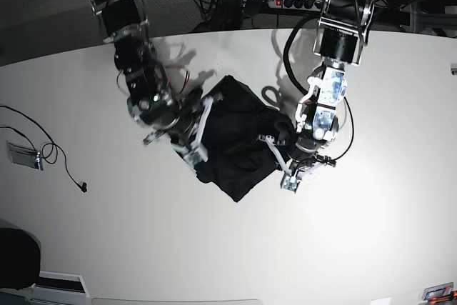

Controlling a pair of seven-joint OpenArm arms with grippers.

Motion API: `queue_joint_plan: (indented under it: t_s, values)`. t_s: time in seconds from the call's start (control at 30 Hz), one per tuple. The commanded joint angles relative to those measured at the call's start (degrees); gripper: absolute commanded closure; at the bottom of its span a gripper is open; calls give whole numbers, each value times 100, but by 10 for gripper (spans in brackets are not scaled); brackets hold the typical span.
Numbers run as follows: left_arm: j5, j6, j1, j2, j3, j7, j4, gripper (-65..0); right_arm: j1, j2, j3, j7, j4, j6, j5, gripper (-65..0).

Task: Fold the T-shirt properly
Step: 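Hold the shirt with both grippers and square it into a neat stack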

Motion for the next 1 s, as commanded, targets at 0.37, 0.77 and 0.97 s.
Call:
queue_joint_plan:
  t_s: [0.37, 0.77, 0.97]
  values:
    - [320, 2, 2026, 105, -461, 252, 2707, -145, 1334, 56, 258, 41, -863, -35, -10, 0]
    - [267, 117, 1727, 158, -417, -196, 1221, -145, 2257, -225, -129, 1254, -3562, -26, -10, 0]
    - [302, 196, 1235, 149, -409, -188, 703, -145, 1475, -242, -446, 1271, -3140, -26, -10, 0]
